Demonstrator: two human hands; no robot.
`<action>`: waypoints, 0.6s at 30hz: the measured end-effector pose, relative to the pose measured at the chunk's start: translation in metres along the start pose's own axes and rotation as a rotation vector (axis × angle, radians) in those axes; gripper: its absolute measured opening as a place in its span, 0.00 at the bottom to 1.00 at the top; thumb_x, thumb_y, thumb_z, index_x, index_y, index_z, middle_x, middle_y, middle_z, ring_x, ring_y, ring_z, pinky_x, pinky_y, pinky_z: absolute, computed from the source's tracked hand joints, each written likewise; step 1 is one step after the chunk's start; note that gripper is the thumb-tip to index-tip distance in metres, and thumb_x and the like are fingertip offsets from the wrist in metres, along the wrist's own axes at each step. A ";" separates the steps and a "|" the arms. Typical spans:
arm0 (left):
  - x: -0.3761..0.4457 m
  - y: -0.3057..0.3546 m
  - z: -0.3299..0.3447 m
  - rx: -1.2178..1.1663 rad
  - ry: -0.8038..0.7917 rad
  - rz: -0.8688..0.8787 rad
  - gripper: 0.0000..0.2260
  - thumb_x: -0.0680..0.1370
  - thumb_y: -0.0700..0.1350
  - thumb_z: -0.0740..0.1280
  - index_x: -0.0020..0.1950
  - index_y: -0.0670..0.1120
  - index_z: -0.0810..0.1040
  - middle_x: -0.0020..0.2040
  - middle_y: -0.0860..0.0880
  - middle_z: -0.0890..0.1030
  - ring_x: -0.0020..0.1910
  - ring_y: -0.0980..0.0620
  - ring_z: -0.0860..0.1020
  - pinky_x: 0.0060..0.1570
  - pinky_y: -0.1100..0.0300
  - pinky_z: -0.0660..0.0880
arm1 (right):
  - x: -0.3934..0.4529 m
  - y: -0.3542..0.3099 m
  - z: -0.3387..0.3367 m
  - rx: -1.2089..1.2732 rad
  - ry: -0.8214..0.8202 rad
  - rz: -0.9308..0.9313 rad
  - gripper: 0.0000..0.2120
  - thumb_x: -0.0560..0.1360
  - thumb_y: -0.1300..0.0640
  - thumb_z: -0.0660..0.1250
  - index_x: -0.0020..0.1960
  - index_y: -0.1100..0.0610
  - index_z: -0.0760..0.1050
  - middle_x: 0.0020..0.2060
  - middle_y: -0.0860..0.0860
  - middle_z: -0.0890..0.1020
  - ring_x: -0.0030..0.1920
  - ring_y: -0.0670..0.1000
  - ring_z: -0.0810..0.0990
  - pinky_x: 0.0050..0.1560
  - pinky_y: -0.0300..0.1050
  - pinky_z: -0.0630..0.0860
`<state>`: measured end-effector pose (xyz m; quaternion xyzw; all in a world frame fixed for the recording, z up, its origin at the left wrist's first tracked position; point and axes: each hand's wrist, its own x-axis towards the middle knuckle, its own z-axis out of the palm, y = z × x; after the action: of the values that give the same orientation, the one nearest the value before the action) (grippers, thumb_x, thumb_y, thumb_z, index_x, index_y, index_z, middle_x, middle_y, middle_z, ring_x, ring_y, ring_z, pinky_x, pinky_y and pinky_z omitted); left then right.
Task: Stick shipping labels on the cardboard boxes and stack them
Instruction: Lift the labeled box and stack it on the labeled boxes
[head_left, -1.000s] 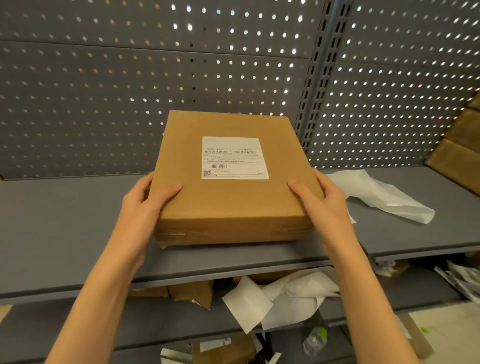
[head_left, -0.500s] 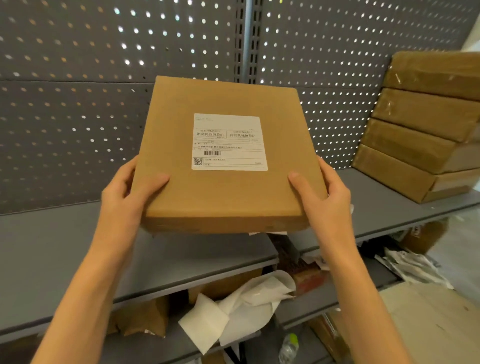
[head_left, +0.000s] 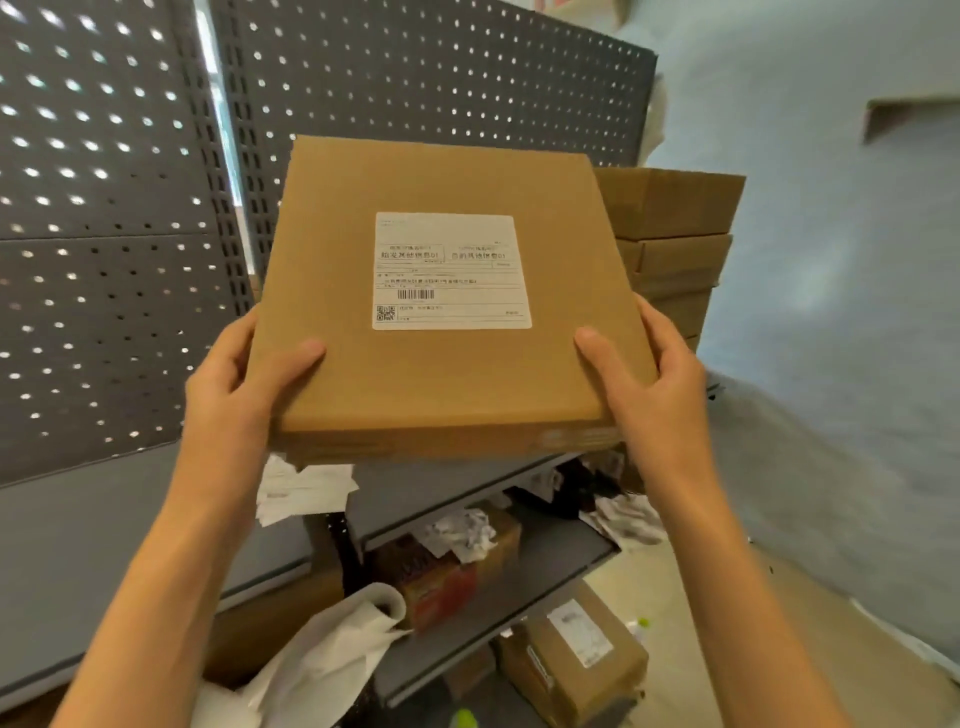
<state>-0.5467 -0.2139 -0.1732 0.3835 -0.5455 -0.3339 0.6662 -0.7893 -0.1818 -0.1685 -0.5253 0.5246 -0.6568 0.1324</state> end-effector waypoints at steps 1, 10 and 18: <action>-0.002 0.003 0.012 -0.004 -0.012 0.001 0.15 0.75 0.47 0.66 0.62 0.52 0.74 0.49 0.58 0.80 0.40 0.66 0.78 0.39 0.65 0.71 | 0.004 0.000 -0.012 -0.008 0.015 -0.006 0.31 0.73 0.45 0.68 0.72 0.49 0.63 0.53 0.34 0.73 0.53 0.34 0.73 0.49 0.31 0.73; -0.003 0.024 0.096 -0.061 -0.087 0.015 0.15 0.75 0.48 0.66 0.62 0.53 0.75 0.47 0.58 0.80 0.41 0.59 0.77 0.38 0.58 0.71 | 0.039 -0.004 -0.091 -0.031 0.095 -0.056 0.29 0.74 0.47 0.67 0.72 0.51 0.64 0.62 0.45 0.74 0.57 0.42 0.75 0.51 0.32 0.74; 0.022 0.038 0.150 -0.094 -0.118 0.043 0.11 0.75 0.48 0.66 0.57 0.58 0.76 0.50 0.58 0.80 0.50 0.55 0.78 0.54 0.40 0.74 | 0.085 0.001 -0.121 -0.021 0.138 -0.084 0.28 0.74 0.48 0.67 0.72 0.51 0.65 0.61 0.44 0.75 0.57 0.40 0.75 0.52 0.32 0.76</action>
<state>-0.6890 -0.2361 -0.1127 0.3197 -0.5754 -0.3670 0.6573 -0.9247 -0.1774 -0.1107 -0.5016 0.5170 -0.6907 0.0628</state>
